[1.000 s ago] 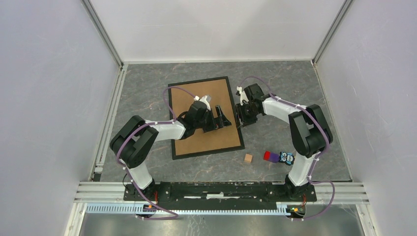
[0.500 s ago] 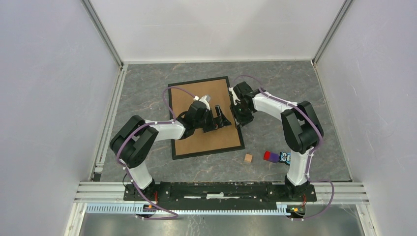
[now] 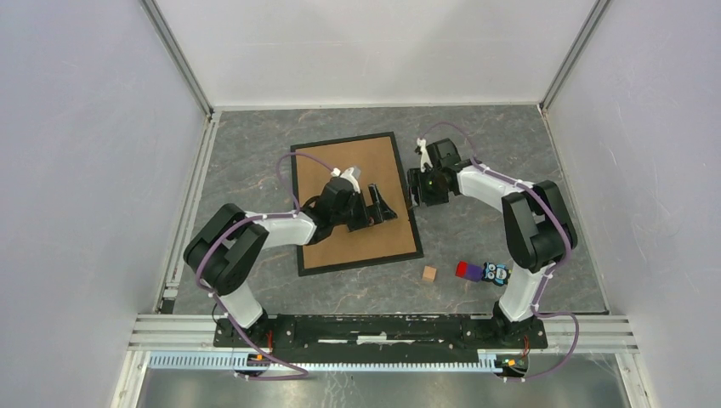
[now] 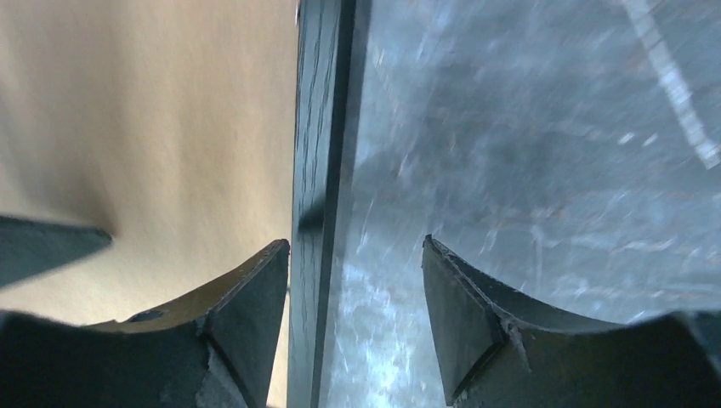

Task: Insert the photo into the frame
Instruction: Install the photo frame at the center of the board.

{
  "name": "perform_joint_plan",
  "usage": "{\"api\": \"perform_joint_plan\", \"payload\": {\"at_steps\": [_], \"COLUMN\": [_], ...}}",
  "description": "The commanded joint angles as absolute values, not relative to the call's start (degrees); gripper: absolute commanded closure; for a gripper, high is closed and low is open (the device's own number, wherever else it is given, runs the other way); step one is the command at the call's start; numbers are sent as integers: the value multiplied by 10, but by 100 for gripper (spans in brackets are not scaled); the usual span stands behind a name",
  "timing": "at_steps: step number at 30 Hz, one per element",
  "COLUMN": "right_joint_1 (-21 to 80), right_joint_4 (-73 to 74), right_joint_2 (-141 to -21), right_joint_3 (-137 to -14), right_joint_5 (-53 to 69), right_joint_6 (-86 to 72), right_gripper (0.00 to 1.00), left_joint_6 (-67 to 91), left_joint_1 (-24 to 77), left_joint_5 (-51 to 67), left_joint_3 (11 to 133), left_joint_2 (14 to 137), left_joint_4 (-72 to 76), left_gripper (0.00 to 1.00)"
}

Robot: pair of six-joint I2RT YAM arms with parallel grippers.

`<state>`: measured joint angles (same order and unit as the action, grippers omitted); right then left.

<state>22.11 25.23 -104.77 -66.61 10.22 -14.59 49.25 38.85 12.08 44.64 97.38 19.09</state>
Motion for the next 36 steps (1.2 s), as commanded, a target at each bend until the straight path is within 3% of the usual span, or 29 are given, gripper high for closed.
{"api": "perform_joint_plan", "payload": {"at_steps": [1, 7, 9, 13, 16, 24, 36], "right_joint_1": [195, 192, 194, 194, 188, 176, 176], "right_joint_4": [114, 82, 58, 7, 33, 24, 20], "right_joint_2": [-1041, -1100, -1095, -1066, -1083, -1094, -1136], "right_joint_3": [-704, -782, -765, -684, -695, -687, -705], "right_joint_5": [130, 170, 178, 162, 157, 169, 163], "right_joint_6": [-205, -251, -257, -258, -229, -219, -225], "right_gripper": [35, 40, 46, 47, 48, 61, 64], "left_joint_6": [474, 475, 459, 454, 450, 451, 481], "left_joint_1": [387, 385, 380, 342, 324, 312, 306], "left_joint_5": [90, 34, 11, 34, 49, 45, 36], "left_joint_3": [476, 552, 577, 611, 621, 602, 574], "left_joint_2": [950, 953, 973, 1035, 1066, 1070, 1070], "left_joint_4": [170, 120, 123, 136, 147, 162, 183], "left_gripper": [0, 0, 0, 0, 0, 0, 0]}}
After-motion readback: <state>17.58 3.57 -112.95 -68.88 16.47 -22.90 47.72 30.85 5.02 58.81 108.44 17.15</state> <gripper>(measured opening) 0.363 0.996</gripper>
